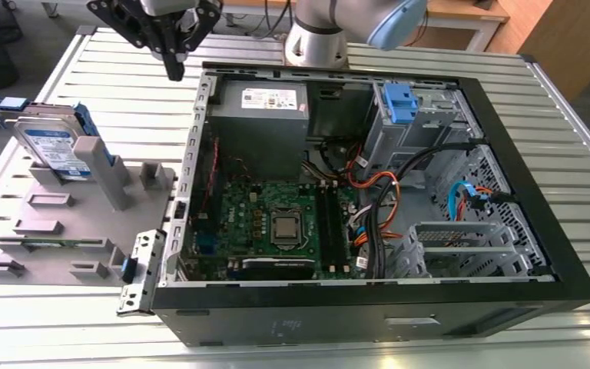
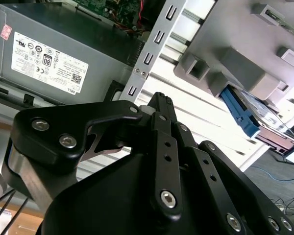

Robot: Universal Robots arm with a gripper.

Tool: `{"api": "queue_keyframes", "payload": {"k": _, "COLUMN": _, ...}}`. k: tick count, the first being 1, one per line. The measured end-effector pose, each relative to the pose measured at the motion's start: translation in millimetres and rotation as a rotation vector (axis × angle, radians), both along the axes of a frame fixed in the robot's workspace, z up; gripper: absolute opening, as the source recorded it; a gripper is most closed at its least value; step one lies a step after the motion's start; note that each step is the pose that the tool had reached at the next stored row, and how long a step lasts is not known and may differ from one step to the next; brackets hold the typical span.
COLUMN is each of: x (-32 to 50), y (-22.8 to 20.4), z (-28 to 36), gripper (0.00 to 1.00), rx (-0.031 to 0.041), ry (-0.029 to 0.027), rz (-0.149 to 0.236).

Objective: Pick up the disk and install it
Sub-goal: 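Reach for the disk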

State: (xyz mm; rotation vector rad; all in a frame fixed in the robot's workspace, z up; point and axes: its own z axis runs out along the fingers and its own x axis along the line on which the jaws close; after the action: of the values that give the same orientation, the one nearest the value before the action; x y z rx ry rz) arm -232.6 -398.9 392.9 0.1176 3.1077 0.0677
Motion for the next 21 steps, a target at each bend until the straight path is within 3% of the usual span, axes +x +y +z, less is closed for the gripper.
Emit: {"api": "queue_keyframes", "payload": {"k": 21, "x": -42.5, "y": 0.0, "z": -0.2, "gripper": 0.11, "rx": 0.0001, "ry": -0.0022, "rz": 0.0}}
